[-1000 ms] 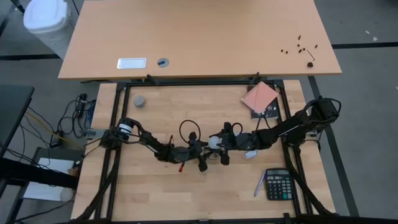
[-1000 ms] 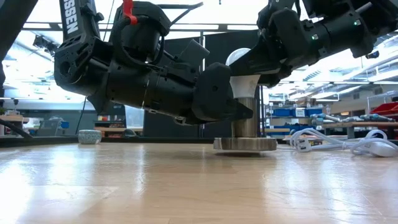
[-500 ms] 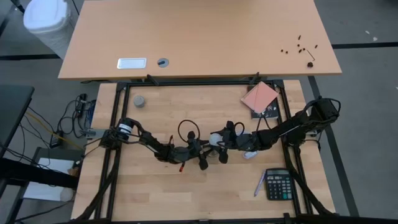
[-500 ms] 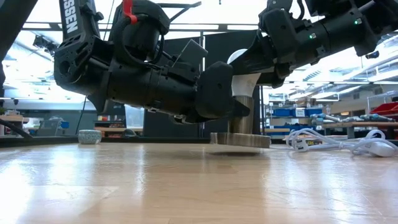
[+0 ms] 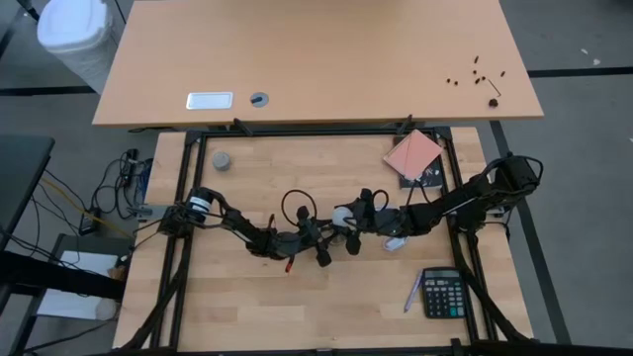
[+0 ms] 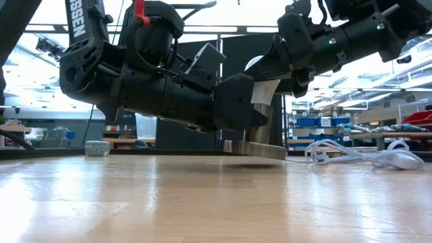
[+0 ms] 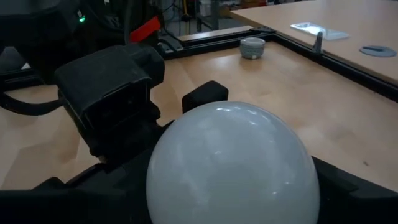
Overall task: Screw lightbulb
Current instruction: Insert the white lightbulb into the golden lamp
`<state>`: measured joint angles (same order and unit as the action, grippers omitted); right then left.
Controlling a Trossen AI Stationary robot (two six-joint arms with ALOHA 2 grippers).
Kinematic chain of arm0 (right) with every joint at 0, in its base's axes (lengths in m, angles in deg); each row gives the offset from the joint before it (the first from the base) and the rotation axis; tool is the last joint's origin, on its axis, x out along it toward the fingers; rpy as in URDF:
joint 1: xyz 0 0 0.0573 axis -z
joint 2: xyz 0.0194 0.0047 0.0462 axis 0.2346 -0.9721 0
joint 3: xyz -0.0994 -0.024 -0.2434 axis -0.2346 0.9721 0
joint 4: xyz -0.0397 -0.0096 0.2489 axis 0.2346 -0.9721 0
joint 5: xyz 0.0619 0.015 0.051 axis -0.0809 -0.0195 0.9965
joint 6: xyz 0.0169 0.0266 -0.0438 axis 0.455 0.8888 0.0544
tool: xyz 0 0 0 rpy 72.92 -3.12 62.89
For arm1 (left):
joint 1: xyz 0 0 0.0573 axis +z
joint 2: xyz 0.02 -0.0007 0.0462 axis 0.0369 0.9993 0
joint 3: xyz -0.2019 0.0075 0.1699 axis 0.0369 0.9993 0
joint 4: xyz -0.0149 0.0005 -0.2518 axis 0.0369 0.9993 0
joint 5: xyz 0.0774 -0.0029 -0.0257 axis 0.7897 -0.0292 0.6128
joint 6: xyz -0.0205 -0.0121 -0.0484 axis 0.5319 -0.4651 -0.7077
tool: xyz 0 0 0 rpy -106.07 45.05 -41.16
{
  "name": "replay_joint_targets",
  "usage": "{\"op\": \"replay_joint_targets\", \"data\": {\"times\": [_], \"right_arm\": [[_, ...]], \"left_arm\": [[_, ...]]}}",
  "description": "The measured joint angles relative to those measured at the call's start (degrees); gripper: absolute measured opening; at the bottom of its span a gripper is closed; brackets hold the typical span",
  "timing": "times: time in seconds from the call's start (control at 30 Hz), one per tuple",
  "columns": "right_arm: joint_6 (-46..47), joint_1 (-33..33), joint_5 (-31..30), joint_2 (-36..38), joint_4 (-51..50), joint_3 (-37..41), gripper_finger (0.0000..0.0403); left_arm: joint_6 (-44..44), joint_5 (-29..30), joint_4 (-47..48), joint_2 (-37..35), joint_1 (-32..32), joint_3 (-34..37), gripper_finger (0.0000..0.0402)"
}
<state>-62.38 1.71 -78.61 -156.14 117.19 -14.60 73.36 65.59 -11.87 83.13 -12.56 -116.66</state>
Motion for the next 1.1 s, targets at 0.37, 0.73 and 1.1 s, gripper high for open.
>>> {"op": "replay_joint_targets", "data": {"times": [0.37,0.73,1.1], "right_arm": [[-4.9,0.9,10.7,-0.1,-1.4,0.2,0.0317],[-4.9,1.0,14.0,8.2,-24.8,-3.5,0.0395],[-11.1,0.7,16.6,4.6,-58.3,-22.3,0.0398]], "left_arm": [[-0.2,-1.7,-0.9,-0.1,-0.2,0.0,0.0184],[-0.3,-2.3,0.6,-0.1,-0.2,0.0,0.0184],[1.4,-7.4,2.1,-0.1,-0.1,0.0,0.0184]]}}
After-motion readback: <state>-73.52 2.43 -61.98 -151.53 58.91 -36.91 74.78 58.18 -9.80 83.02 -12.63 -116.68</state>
